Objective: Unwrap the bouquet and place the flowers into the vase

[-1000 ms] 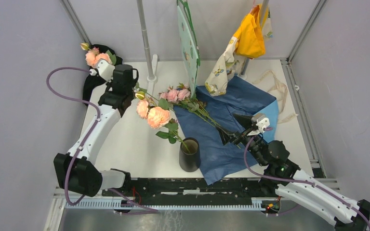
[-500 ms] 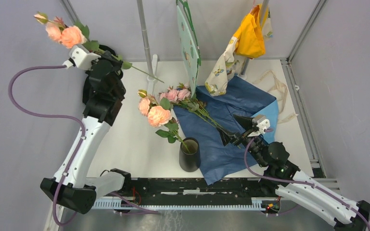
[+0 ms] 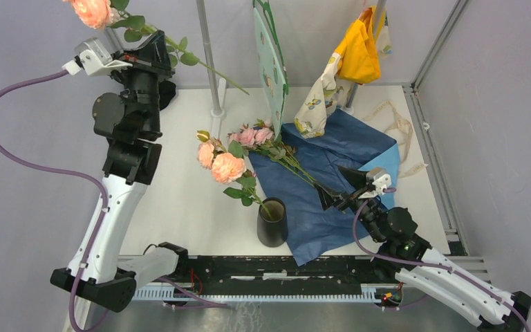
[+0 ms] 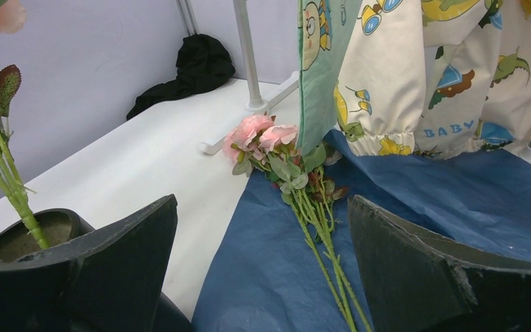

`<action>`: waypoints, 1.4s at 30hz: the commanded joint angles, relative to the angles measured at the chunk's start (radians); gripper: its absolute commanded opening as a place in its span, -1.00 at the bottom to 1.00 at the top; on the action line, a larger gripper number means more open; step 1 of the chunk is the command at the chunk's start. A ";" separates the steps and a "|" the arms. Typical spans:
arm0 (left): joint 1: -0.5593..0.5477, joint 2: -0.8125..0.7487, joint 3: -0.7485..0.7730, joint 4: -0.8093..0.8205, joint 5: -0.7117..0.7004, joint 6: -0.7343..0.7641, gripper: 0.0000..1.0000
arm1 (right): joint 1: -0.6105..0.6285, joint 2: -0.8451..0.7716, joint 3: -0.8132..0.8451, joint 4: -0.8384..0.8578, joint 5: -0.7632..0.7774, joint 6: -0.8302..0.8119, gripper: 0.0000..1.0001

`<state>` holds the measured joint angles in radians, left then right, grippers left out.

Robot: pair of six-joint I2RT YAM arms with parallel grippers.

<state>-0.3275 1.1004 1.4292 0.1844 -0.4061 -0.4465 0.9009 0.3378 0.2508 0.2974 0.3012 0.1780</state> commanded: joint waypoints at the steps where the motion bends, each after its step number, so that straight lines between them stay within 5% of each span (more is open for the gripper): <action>1: -0.005 -0.016 0.070 0.101 0.313 0.042 -0.96 | -0.002 -0.027 -0.010 0.026 0.034 0.012 0.96; 8: -0.005 -0.050 0.098 0.024 0.640 -0.030 -0.96 | -0.003 -0.056 -0.014 -0.003 0.075 0.014 0.96; 18: -0.051 -0.006 0.132 -0.125 0.805 -0.132 -0.97 | -0.002 -0.061 -0.017 -0.039 0.151 0.046 0.96; 30: -0.219 -0.023 0.020 -0.268 0.739 -0.041 -0.96 | -0.003 -0.066 -0.026 -0.051 0.177 0.065 0.96; 42: -0.259 -0.099 -0.110 -0.330 0.683 -0.008 -0.96 | -0.002 -0.054 -0.035 -0.040 0.173 0.078 0.96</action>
<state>-0.5743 1.0477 1.3632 -0.1547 0.3065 -0.5022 0.9009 0.2871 0.2287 0.2230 0.4576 0.2424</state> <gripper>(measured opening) 0.040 0.979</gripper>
